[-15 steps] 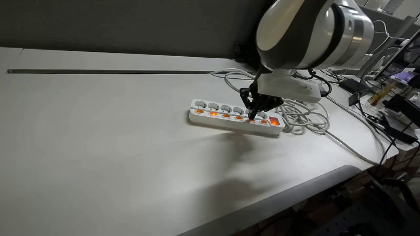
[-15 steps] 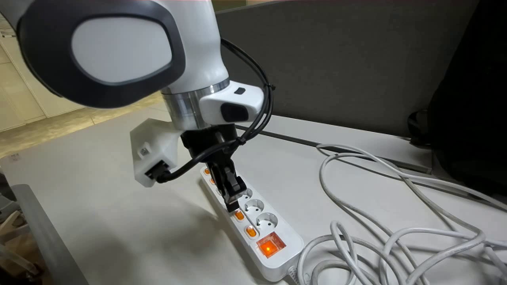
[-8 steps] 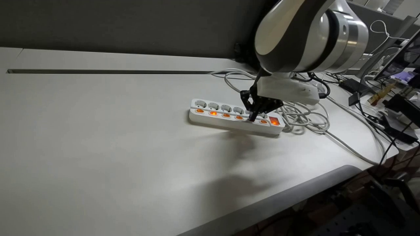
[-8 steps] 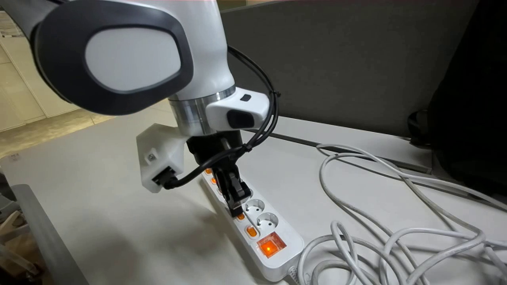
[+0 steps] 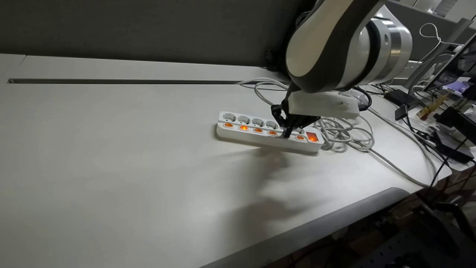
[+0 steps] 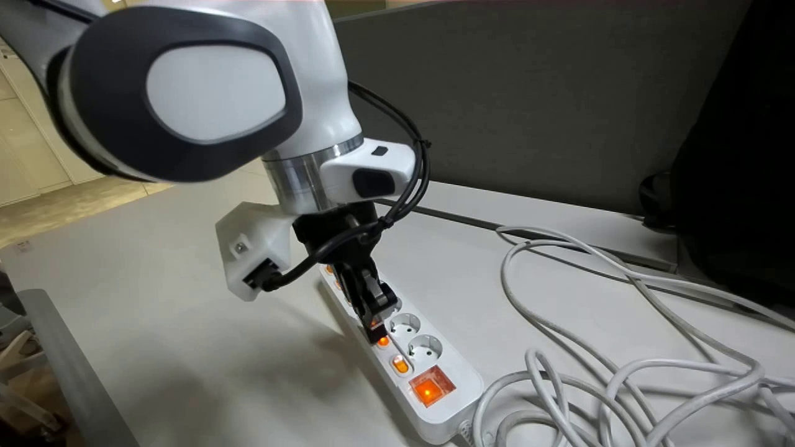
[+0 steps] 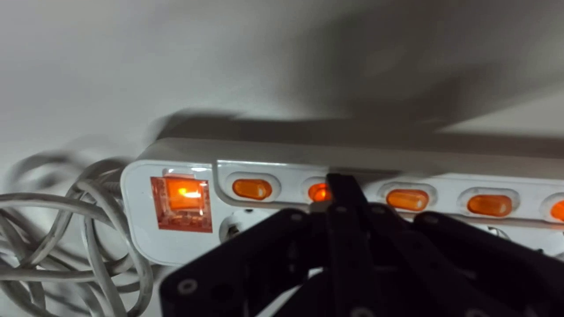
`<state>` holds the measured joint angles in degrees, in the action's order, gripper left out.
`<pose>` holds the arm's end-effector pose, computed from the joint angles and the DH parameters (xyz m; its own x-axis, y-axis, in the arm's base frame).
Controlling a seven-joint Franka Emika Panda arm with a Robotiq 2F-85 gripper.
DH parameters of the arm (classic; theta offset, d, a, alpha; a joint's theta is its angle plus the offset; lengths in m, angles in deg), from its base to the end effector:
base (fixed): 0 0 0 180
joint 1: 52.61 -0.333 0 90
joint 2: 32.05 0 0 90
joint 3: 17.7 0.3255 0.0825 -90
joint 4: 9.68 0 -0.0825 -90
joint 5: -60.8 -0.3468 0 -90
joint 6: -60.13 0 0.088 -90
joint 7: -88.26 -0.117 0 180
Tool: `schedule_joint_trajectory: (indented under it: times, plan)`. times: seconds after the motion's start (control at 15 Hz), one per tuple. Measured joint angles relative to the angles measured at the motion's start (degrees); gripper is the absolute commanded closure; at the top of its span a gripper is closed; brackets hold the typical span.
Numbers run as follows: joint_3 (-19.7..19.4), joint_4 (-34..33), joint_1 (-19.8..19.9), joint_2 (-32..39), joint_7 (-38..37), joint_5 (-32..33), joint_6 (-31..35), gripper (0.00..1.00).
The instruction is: Turn on the fifth switch from the left
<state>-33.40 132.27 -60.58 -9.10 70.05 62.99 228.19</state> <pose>0.4646 -0.0670 0.1822 0.9217 -0.3755 0.0970 -0.3838 -0.9190 0.0900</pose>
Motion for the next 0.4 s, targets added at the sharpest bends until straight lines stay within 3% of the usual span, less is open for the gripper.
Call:
schedule_joint_trajectory:
  times: [0.27,0.4]
  plan:
    - [-7.9,0.0,-9.3,1.6,-4.8,4.3,1.2,1.00]
    - [-9.6,-0.1,-11.6,1.9,-5.8,4.3,0.5,1.00]
